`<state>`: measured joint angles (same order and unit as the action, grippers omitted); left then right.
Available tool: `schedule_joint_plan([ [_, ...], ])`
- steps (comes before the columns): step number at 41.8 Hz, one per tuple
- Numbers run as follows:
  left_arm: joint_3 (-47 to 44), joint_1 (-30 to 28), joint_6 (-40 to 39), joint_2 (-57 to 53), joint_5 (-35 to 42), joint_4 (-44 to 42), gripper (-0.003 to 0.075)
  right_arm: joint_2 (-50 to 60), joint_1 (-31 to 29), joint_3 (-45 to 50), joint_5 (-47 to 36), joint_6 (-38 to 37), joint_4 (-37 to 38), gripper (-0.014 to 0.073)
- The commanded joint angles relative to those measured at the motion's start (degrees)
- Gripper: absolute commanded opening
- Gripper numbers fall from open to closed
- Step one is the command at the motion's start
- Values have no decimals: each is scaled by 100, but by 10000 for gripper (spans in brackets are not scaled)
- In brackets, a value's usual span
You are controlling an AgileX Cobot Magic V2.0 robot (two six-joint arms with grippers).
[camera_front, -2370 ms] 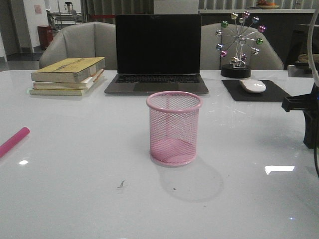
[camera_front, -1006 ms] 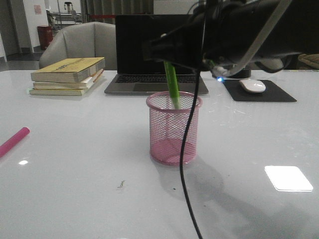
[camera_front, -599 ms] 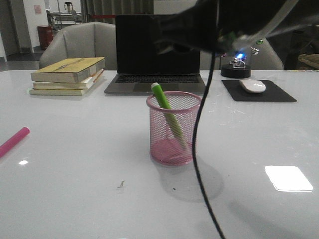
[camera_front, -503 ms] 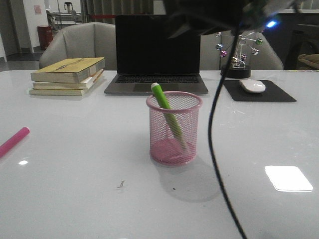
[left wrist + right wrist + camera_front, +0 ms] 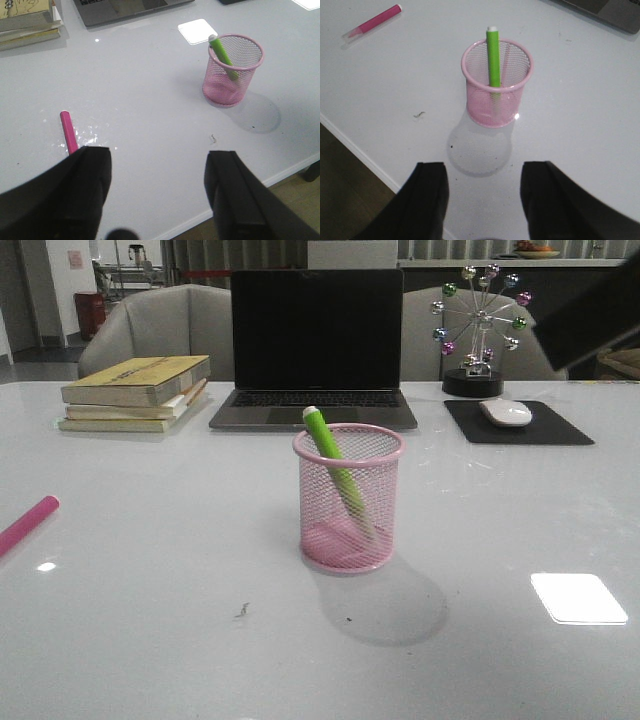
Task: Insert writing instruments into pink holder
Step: 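Open the right gripper and withdraw it from the holder, then lower the left gripper onto the pink marker and grasp it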
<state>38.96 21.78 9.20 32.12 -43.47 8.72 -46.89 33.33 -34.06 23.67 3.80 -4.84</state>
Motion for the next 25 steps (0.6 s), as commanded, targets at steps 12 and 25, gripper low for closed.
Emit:
schedule_joint_plan([
  [12,352,-680,-369,1804,700,-423,455,485,-25,39,-250,42,81,454],
  [25,1257,-1351,-369,4221,1003,-277,455,485,-25,39,-232,42,81,454],
])
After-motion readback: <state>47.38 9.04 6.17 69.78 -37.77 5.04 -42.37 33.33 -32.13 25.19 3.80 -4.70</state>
